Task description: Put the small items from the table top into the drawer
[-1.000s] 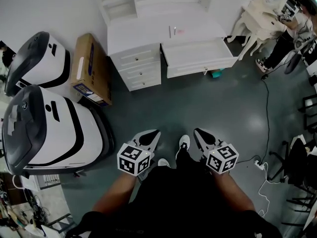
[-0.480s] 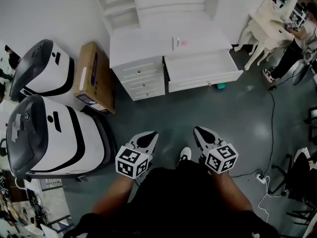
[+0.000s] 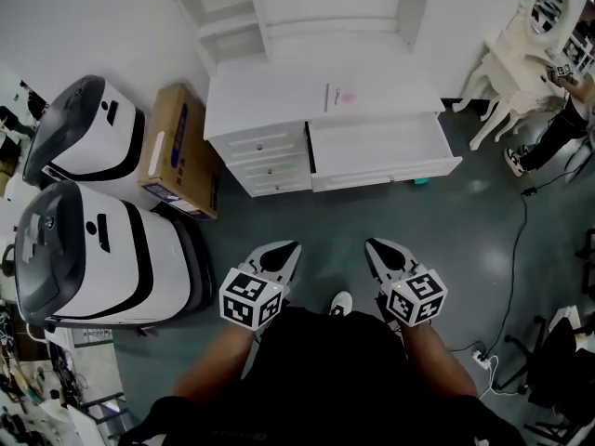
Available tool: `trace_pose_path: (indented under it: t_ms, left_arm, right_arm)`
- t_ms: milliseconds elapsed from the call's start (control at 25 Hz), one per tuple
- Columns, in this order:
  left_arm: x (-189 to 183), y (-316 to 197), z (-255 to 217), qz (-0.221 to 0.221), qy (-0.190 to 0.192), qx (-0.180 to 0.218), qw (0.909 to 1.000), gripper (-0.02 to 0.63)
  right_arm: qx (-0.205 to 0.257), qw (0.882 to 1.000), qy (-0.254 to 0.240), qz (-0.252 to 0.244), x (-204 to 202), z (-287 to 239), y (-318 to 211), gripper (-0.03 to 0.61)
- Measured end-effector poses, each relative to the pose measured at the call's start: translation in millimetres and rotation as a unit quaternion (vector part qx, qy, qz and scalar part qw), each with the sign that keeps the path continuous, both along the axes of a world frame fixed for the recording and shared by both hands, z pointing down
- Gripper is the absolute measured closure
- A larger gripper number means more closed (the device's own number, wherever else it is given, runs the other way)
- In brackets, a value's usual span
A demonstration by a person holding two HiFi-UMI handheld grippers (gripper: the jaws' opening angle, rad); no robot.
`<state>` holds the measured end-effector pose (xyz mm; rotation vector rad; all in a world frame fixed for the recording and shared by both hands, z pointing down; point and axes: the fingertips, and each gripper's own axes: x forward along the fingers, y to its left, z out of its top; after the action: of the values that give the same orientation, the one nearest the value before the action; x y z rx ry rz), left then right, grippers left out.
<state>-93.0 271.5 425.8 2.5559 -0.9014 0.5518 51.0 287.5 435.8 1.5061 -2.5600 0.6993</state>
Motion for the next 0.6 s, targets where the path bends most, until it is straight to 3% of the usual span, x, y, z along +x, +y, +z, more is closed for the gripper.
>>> trace_pose_path:
  t_ms: [320,600]
  left_arm:
    - [32,-15,9,0.003,-0.013,-0.009,0.9999,0.603]
    - [30,-33,16,-0.006,-0.02,-0.02,0.9996,0.603]
  right_arm:
    - [-0.02,1.0,-0.01,-0.002,30,19,-12,0.549]
    - [-0.024,1.0,-0.016,-0.005,32,25,-36,0.549]
